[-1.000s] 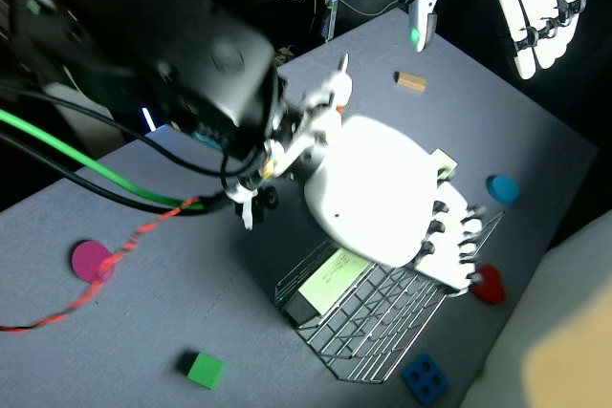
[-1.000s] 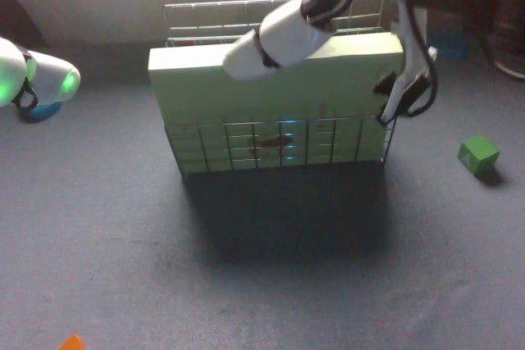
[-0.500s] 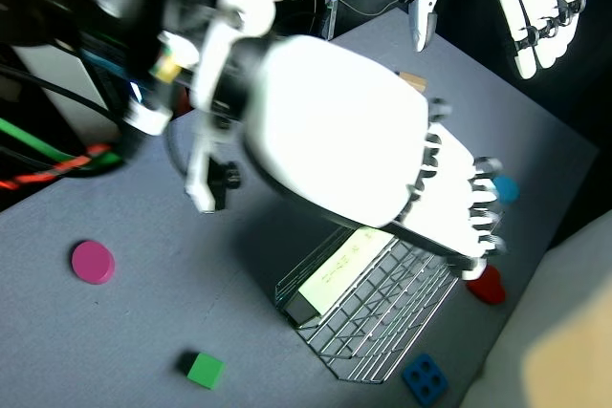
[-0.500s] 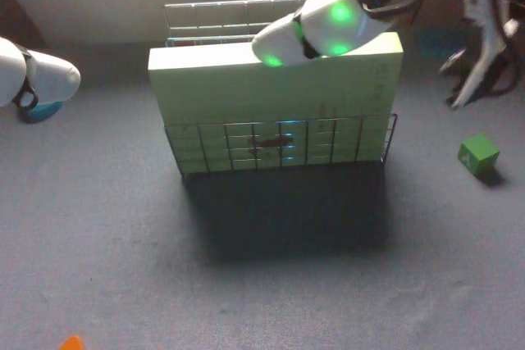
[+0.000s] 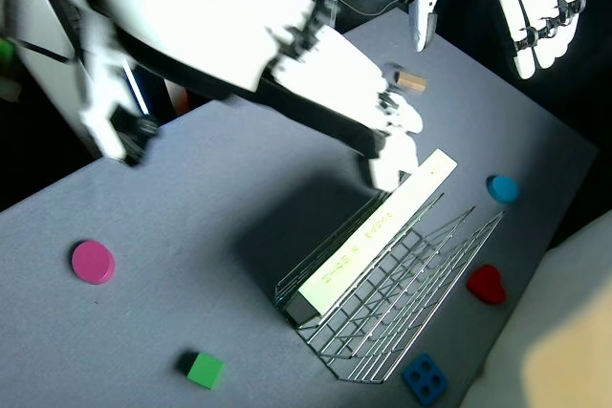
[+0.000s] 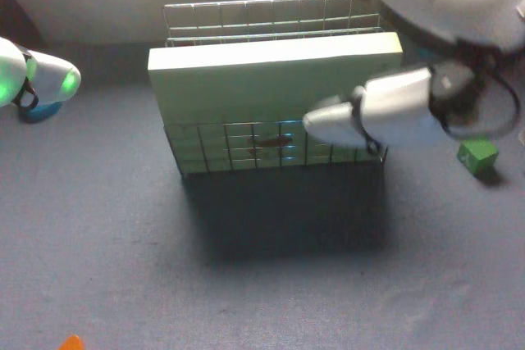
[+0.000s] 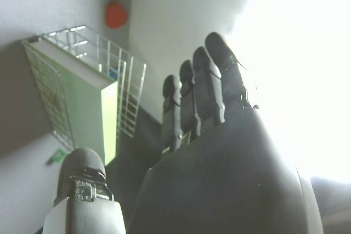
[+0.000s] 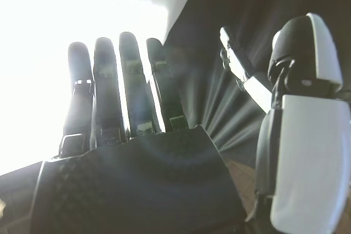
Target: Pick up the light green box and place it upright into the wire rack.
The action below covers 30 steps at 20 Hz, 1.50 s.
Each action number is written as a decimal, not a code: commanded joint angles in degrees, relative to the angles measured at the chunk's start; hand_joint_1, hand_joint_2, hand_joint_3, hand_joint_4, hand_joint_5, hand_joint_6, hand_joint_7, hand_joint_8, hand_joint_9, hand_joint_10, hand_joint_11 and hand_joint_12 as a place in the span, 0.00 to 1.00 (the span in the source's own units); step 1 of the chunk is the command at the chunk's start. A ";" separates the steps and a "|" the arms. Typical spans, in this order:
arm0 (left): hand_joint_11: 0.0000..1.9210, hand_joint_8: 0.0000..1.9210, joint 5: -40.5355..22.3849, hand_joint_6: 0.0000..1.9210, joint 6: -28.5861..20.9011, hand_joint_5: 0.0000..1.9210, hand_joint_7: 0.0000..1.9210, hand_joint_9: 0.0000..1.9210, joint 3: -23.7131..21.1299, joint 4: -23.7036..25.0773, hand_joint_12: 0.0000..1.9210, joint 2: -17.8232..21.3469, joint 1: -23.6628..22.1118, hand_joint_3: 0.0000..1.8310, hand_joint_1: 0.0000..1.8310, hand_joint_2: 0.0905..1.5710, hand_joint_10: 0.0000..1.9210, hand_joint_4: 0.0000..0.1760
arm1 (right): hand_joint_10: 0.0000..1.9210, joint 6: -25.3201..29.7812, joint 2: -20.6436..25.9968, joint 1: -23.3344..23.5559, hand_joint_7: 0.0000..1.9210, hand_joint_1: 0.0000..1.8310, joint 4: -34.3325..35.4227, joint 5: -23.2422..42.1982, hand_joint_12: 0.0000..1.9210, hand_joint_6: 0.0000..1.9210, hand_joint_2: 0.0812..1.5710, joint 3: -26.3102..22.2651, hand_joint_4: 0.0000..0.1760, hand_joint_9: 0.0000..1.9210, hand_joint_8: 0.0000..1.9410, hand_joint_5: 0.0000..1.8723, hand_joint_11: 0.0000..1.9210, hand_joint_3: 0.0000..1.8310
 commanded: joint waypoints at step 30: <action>0.78 1.00 -1.96 1.00 0.54 0.65 0.71 0.73 -4.71 3.74 1.00 0.24 -1.26 0.00 0.31 0.86 1.00 0.00 | 1.00 6.68 -0.12 -8.94 0.76 0.33 -1.37 4.64 1.00 1.00 0.91 -4.35 1.00 0.83 1.00 0.67 0.90 0.00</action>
